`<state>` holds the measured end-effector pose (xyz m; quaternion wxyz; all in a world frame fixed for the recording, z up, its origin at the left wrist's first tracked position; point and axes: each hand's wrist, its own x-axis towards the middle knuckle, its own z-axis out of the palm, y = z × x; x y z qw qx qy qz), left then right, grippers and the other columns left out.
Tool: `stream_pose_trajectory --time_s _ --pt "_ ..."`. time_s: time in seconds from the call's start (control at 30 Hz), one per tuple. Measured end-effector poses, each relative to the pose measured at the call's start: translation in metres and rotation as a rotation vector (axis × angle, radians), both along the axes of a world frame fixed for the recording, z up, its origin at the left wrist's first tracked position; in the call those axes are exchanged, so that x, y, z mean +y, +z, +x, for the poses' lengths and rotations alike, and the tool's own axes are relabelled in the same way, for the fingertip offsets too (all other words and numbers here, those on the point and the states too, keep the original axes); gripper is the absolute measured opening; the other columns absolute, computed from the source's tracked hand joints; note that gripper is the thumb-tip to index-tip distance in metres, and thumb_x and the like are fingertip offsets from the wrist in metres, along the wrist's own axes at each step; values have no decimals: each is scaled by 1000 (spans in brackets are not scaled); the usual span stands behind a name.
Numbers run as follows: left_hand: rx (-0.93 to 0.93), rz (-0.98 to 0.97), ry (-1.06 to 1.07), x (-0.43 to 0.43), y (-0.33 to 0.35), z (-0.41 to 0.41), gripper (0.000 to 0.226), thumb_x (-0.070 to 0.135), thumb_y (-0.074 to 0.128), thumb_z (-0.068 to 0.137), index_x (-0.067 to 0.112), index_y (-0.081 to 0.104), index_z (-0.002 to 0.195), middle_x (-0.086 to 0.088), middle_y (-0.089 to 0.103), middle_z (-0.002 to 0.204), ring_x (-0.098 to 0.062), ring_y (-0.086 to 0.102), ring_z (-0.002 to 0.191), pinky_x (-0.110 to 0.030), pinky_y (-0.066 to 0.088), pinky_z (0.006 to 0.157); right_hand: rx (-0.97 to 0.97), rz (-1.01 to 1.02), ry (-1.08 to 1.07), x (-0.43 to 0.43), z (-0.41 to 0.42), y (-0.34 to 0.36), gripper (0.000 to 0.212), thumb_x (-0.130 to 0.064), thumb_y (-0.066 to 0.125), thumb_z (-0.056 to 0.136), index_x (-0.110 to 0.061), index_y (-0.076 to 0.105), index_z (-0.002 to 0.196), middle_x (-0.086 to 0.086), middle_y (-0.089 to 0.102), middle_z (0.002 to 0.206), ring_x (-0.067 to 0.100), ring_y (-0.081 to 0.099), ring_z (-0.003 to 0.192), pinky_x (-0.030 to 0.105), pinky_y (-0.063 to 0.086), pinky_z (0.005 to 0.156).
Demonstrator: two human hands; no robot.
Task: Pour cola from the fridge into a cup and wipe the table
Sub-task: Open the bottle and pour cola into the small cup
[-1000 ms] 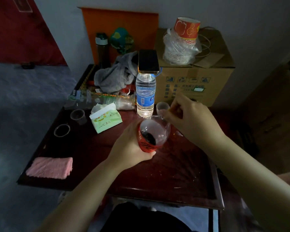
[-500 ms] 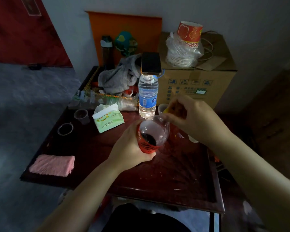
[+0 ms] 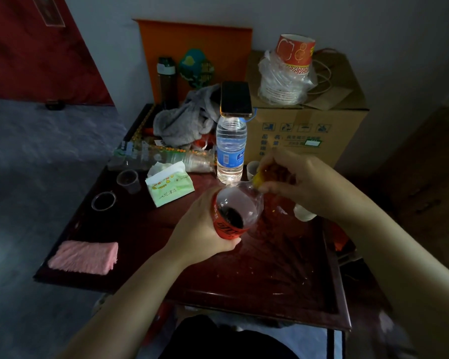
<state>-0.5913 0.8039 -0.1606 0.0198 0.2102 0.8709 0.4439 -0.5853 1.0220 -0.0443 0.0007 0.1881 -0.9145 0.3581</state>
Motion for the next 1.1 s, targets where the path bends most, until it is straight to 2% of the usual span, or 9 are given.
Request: stream_pose_trajectory --time_s 0.13,0.27,0.4,0.57,0.67,0.73,0.87,0.97,1.1 --pt "-4 -25 -1 -2 0 -1 87 30 89 55 34 41 128 20 54 119 -2 53 114 -31 48 96 74 33 17 -1 0 -2 23 -36 68 81 -23 61 99 -5 67 98 10 62 90 29 48 77" --pt "15 -28 12 -1 0 -1 88 30 89 54 31 42 128 19 54 120 -2 53 114 -31 48 95 180 135 -205 -15 8 -7 41 -55 57 79 -18 59 97 -5 67 84 11 63 74 31 51 64" --pt "46 -47 28 -1 0 -1 87 30 90 54 28 43 128 17 54 119 -3 53 113 -33 49 93 225 123 -278 -22 9 -10 32 -45 65 81 -15 58 87 -3 64 77 14 59 69 27 43 60" --pt "37 -31 33 0 1 1 87 30 90 54 35 40 125 19 54 120 -1 52 114 -31 47 96 161 42 -64 -8 4 -11 22 -32 68 83 -16 59 95 2 67 98 19 62 92 33 49 76" --pt "14 -51 29 1 0 2 89 34 89 53 34 41 128 19 53 122 -3 52 116 -34 48 97 159 0 24 1 2 -9 20 -24 72 81 -17 63 97 0 64 99 12 59 93 25 46 79" --pt "6 -58 20 3 0 2 88 35 88 53 32 42 128 19 53 121 -3 52 116 -36 48 97 157 -9 43 6 2 -9 22 -21 73 80 -14 66 99 1 65 100 11 59 94 27 46 81" --pt "-5 -54 15 5 0 2 89 35 88 54 31 42 130 20 52 122 -1 52 115 -34 48 97 163 26 -22 6 6 -9 33 -34 72 78 -17 65 107 -3 66 99 10 61 91 27 48 79" --pt "-13 -26 25 7 -1 2 90 34 88 54 32 40 130 20 53 121 -1 52 115 -33 48 97 168 109 -218 -2 12 -11 41 -50 64 78 -19 59 104 -5 65 84 10 62 76 26 49 66" --pt "4 -39 9 9 -4 0 91 33 88 53 28 42 131 17 55 122 -3 54 115 -36 48 96 147 119 -255 -5 13 -12 30 -42 64 84 -13 59 90 -4 62 74 12 58 68 23 41 63"
